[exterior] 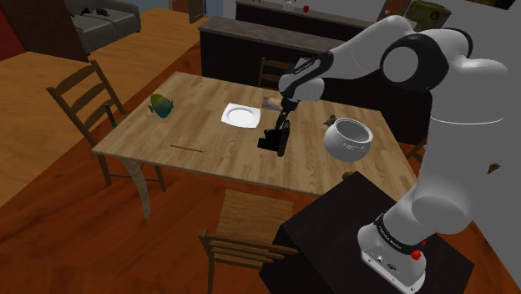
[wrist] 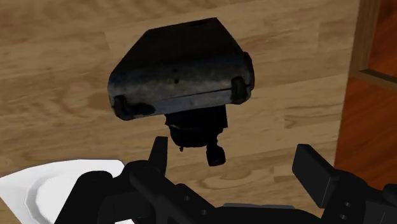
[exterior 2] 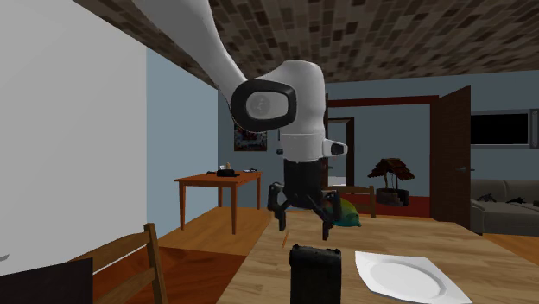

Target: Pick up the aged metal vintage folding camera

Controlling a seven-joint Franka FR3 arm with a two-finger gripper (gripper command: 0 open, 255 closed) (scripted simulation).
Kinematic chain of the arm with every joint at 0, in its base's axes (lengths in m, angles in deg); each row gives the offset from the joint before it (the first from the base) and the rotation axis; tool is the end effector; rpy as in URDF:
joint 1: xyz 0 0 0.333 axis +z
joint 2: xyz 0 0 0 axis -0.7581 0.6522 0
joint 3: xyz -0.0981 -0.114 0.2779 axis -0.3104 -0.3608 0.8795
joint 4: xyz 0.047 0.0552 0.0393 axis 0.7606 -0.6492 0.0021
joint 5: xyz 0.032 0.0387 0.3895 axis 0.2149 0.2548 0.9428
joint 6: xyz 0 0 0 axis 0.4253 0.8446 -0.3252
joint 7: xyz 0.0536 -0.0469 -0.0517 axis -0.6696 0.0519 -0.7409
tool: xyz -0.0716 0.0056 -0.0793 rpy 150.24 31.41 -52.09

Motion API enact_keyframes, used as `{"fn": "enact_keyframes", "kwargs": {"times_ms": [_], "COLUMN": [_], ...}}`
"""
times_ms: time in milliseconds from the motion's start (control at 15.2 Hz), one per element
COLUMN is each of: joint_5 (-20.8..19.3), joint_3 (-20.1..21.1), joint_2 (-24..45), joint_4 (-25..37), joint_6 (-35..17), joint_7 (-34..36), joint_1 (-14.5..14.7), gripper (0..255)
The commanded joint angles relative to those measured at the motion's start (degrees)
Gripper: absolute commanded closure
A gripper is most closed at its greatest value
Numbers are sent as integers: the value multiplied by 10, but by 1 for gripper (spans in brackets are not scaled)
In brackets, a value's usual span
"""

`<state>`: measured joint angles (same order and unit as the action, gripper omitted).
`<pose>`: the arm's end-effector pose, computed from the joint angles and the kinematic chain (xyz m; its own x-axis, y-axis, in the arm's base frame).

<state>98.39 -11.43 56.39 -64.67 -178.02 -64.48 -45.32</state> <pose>0.6189 -0.0764 0.2334 0.8421 0.5164 0.1558 0.5275 -0.8487 -0.0382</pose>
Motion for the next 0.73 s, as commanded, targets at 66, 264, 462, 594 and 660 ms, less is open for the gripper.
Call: {"fn": "enact_keyframes", "kwargs": {"times_ms": [66, 264, 462, 594, 660], "joint_5": [7, 6, 9, 12, 14], "joint_3": [16, 30, 34, 37, 38], "joint_2": [67, 135, 150, 162, 168], "joint_4": [63, 130, 136, 140, 143], "joint_6": [1, 4, -4, -13, -17], "joint_7": [-26, -45, -48, -51, -53], "joint_1": [-13, -22, -25, -27, -28], "gripper": [0, 0, 0, 0, 0]}}
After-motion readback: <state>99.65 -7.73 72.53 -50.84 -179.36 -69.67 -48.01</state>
